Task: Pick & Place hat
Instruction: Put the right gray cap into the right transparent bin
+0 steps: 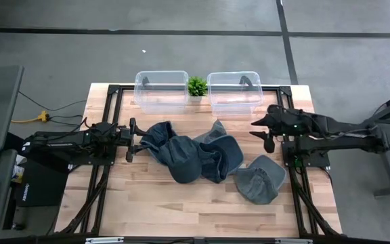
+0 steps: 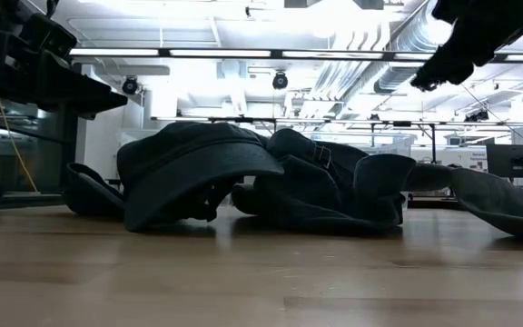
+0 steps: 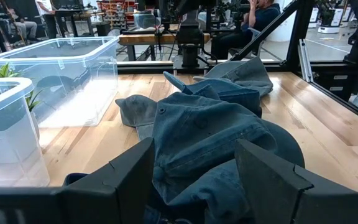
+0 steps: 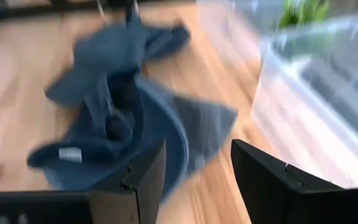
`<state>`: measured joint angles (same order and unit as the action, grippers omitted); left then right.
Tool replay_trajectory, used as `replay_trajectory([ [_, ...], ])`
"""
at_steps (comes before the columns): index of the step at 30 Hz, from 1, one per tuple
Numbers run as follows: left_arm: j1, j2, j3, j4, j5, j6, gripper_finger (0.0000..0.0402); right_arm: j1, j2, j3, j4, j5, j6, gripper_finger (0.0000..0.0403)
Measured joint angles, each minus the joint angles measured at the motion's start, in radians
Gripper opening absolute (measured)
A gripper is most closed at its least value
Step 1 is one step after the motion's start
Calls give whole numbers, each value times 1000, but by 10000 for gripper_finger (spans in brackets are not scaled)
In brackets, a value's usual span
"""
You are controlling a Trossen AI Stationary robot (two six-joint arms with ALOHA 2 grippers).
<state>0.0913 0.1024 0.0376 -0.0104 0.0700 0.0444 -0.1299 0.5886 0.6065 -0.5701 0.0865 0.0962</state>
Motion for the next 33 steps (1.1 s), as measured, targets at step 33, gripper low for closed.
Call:
replay_trajectory([
  [33, 0, 0, 0, 0, 0, 0, 221, 233, 381, 292, -682, -406, 891, 178],
])
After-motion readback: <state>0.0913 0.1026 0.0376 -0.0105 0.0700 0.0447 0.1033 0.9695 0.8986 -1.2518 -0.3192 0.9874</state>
